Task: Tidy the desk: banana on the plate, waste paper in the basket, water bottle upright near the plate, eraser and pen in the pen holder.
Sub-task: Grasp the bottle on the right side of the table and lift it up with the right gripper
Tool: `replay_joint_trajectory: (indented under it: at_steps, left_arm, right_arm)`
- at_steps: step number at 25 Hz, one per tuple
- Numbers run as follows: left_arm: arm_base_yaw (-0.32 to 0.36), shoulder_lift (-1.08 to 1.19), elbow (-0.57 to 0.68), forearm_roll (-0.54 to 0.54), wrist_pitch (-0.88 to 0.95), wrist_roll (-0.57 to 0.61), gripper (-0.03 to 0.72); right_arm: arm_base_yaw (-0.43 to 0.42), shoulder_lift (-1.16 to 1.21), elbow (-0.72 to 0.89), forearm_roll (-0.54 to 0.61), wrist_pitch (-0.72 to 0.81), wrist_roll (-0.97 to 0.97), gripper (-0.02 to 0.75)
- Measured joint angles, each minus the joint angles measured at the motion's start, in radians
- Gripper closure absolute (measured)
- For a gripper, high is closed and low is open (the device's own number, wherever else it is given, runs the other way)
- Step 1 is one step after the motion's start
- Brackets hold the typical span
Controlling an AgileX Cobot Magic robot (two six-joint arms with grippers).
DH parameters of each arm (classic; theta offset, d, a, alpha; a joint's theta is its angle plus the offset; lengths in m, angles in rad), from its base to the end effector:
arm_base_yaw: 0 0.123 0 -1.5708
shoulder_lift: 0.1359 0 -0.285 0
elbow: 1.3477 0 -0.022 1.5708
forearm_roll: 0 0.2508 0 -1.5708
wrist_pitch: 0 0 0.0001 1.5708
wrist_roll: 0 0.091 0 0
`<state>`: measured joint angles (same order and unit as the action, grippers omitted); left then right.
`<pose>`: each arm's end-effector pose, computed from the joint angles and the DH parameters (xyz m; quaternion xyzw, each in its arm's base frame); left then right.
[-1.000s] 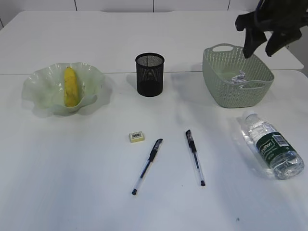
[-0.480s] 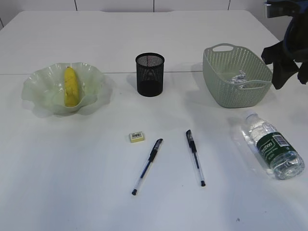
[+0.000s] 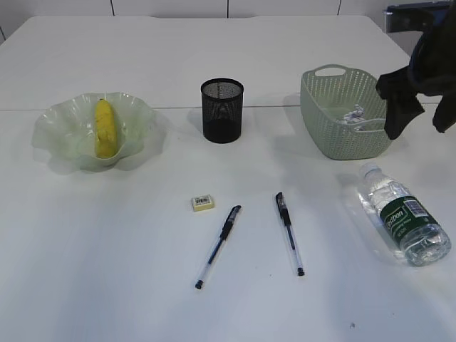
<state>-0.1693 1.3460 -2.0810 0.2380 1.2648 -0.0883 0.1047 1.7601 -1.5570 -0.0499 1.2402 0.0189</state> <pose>0.2101 -0.0152 0.5682 0.0037 0.8396 0.0456 0.5412 0.3605 0.0336 0.2971 -0.0481 0.9928 -0.0177 0.1084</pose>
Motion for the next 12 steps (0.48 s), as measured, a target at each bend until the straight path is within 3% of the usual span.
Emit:
replay_joint_trajectory:
  at_steps: [12]
  left_arm:
    - [0.0,-0.01,0.0,-0.041,0.0,0.006,0.446]
  right_arm:
    - [0.0,0.188,-0.015,-0.022,-0.011,-0.006,0.169]
